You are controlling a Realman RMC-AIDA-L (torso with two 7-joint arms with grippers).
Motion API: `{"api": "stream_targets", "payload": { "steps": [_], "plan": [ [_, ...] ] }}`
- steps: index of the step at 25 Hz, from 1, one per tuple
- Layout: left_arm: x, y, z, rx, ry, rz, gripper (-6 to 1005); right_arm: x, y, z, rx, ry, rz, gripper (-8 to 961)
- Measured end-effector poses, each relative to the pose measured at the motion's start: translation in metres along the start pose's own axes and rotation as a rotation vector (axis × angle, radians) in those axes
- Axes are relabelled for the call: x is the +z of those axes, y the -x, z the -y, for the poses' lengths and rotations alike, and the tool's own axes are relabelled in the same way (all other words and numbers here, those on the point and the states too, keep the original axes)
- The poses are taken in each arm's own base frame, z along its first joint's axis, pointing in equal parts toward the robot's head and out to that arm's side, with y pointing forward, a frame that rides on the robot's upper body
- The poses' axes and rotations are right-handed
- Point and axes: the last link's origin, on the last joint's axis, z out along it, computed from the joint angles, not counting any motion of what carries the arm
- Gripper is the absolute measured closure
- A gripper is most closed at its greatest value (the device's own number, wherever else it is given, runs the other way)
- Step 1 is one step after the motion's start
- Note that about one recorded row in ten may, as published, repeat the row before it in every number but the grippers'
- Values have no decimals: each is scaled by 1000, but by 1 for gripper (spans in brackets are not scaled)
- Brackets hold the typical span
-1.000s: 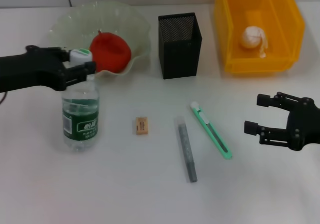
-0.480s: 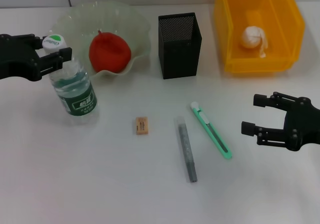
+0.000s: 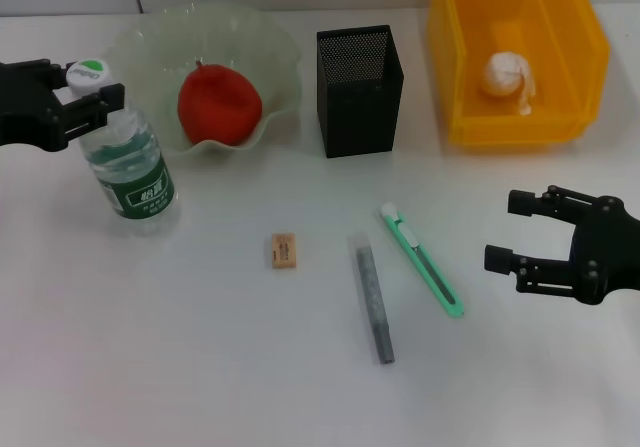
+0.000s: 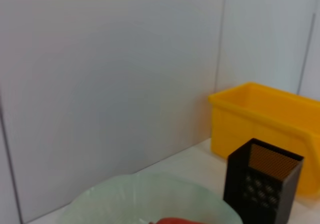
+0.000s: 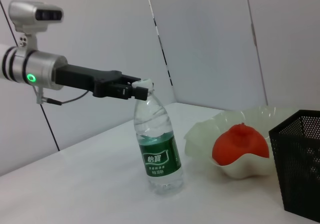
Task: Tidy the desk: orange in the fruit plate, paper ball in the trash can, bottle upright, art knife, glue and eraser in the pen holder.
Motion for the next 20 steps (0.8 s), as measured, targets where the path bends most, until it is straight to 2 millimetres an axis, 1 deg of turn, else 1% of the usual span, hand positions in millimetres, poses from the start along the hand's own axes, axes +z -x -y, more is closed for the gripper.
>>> {"api": "stream_targets", "payload": {
  "steps": [2, 3, 5, 15, 16, 17, 18, 19, 20],
  "plan": [
    [0, 3, 3, -14, -6, 0, 555, 0, 0, -1, 1, 4, 0, 179],
    [1, 7, 6, -40, -15, 1, 554, 0, 0, -1, 2, 6, 1, 180],
    [2, 8, 7, -43, -21, -1, 554, 0, 0, -1, 3, 6, 1, 181],
    [3, 9, 9, -21, -34, -6, 554, 0, 2, -2, 12, 18, 2, 187],
    [2, 5, 9, 11, -38, -35, 554, -1, 3, -1, 17, 13, 2, 188],
    [2, 5, 9, 11, -38, -35, 498, -3, 4, 1, 25, 5, 3, 188],
    [-3, -1, 9, 42, -45, -70, 443, -7, 6, 4, 39, -11, 2, 189],
    [-8, -5, 9, 63, -52, -90, 387, -7, 6, 4, 39, -11, 2, 190],
    [-8, -5, 9, 63, -52, -90, 336, -9, 8, 5, 47, -18, -1, 190]
  ]
}}
